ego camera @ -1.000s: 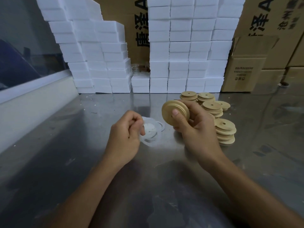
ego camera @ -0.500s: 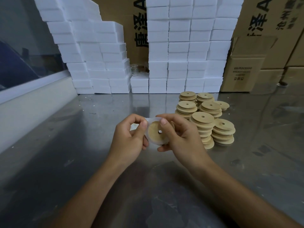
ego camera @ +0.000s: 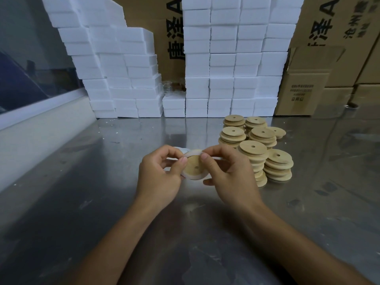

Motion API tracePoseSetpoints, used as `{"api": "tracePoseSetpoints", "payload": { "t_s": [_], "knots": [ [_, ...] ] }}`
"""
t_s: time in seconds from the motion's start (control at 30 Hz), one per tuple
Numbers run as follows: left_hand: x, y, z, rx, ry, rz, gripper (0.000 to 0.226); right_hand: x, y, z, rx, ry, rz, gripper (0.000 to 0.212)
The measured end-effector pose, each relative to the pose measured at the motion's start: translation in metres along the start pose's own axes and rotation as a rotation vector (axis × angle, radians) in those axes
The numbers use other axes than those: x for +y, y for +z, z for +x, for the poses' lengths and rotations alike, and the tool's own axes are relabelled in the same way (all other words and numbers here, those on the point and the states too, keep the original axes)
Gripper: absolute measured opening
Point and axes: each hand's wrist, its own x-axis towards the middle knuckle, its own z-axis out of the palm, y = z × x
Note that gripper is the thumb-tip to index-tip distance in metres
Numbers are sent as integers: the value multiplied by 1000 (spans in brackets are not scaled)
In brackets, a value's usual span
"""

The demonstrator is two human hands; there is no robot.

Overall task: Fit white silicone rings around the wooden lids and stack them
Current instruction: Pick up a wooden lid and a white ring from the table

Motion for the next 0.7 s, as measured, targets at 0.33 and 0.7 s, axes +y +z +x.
{"api": "tracePoseSetpoints", "payload": {
  "t_s": [0.33, 0.7],
  "knots": [
    [-4, -5, 3, 19, -18, 127, 30, 10, -6, 5, -45, 60, -119, 7],
    [-11, -16, 7, -79, -210, 32, 16, 10, -12, 9, -130, 170, -99, 7]
  ]
}}
